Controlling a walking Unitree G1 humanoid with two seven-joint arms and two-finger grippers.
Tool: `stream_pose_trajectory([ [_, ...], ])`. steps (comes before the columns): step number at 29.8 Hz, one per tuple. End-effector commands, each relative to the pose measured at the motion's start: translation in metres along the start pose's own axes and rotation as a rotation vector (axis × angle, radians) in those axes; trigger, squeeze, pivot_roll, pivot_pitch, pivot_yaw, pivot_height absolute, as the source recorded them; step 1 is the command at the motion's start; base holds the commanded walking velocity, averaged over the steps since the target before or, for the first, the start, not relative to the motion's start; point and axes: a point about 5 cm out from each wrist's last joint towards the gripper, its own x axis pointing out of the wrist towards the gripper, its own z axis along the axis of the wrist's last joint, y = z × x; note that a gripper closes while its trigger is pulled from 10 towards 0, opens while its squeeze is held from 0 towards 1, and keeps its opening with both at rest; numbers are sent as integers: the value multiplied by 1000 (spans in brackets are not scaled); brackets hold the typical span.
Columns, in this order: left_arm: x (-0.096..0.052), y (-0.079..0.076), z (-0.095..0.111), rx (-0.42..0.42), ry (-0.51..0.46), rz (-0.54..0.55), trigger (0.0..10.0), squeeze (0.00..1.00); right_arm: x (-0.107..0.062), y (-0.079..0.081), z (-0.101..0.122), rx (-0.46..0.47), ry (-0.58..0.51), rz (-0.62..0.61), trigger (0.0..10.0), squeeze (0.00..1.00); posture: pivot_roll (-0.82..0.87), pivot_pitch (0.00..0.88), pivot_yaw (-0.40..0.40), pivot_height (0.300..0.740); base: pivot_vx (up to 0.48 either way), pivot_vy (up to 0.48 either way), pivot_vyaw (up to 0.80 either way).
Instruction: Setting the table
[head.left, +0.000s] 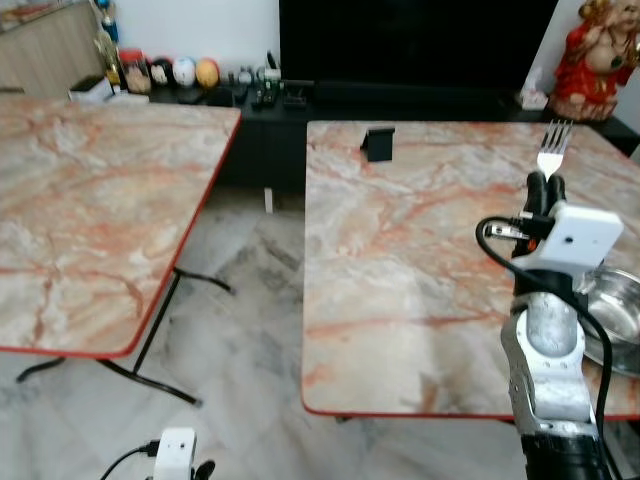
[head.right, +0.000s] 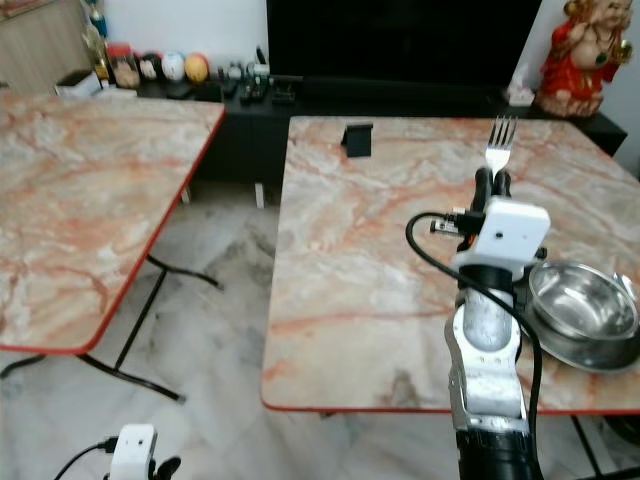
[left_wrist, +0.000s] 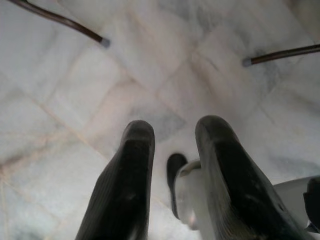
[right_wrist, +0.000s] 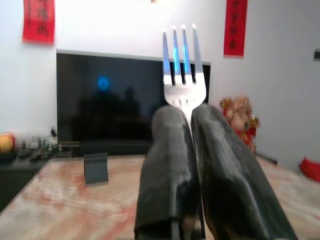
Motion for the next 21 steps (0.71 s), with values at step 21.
stream_pose_trajectory([
  [21,-1,1,-3,16,20,-3,10000,0,7,-2,9,-9,-45,2,10000,0,25,0,-43,727,0,-313,0],
])
